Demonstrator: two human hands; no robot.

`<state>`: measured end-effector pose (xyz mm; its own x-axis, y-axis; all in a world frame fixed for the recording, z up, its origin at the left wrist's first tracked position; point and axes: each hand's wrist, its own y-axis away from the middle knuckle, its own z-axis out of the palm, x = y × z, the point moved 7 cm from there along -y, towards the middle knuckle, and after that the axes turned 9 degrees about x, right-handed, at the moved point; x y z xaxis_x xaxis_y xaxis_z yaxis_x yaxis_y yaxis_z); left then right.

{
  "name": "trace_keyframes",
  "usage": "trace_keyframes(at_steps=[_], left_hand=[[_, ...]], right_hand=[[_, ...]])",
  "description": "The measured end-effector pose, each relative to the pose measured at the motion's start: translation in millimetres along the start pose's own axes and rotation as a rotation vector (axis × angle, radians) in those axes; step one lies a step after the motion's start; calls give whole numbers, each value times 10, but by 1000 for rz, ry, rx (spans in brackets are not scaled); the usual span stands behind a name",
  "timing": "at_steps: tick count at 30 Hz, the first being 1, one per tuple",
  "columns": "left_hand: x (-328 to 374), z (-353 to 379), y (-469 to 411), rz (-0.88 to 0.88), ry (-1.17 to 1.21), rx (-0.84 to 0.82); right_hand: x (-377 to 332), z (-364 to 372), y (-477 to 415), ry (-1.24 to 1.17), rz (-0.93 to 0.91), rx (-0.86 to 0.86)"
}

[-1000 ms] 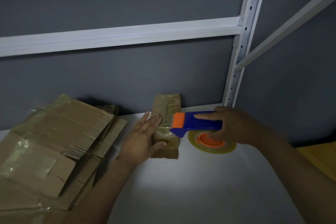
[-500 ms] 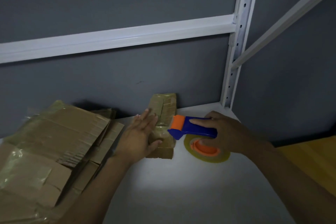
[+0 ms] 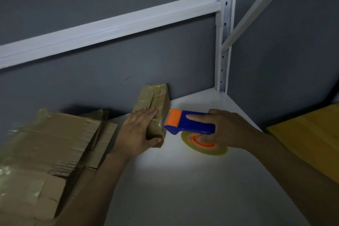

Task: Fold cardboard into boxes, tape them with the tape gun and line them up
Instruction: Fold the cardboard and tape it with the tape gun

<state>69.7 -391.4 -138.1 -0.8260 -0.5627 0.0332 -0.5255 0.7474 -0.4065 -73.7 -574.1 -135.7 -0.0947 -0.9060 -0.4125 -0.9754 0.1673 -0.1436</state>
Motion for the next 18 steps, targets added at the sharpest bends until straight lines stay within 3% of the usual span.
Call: trace_keyframes(at_steps=[7,14,18], left_hand=[[-43,57,-35,8,-3,-5],[9,84,-33,35,14,-10],[50,74,18,-17,31,-10]], right_hand=[[41,-134,152,166,-3,-55],[-336,-54,-74,194,-124,113],[-196,-94,-260,106,60,96]])
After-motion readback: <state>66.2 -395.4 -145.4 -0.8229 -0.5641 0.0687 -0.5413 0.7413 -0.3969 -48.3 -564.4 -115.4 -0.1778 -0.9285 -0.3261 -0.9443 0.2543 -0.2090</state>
